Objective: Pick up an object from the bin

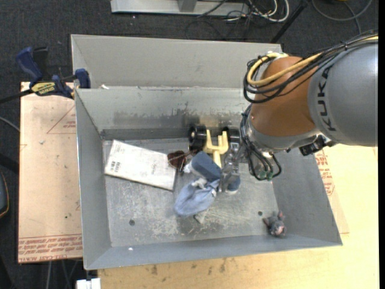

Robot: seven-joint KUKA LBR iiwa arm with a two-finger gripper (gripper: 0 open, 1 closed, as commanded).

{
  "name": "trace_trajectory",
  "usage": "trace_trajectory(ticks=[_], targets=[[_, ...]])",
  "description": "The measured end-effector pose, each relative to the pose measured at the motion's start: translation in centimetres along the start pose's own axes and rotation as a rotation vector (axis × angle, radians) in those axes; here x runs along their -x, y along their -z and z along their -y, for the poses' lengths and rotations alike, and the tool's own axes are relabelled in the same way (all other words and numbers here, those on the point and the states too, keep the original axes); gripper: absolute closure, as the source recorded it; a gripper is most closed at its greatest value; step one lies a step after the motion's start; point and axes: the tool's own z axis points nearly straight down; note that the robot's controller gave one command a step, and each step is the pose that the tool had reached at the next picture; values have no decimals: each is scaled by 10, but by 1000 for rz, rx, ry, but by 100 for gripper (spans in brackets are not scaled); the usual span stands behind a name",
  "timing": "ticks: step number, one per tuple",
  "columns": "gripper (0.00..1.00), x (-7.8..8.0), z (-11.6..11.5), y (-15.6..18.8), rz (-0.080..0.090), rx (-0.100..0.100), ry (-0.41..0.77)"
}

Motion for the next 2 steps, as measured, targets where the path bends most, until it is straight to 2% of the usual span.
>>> trace_trajectory(ticks=[1, 2], targets=[[100, 0, 0, 0, -1, 0, 0], [100, 3, 4, 46, -6, -1, -16]])
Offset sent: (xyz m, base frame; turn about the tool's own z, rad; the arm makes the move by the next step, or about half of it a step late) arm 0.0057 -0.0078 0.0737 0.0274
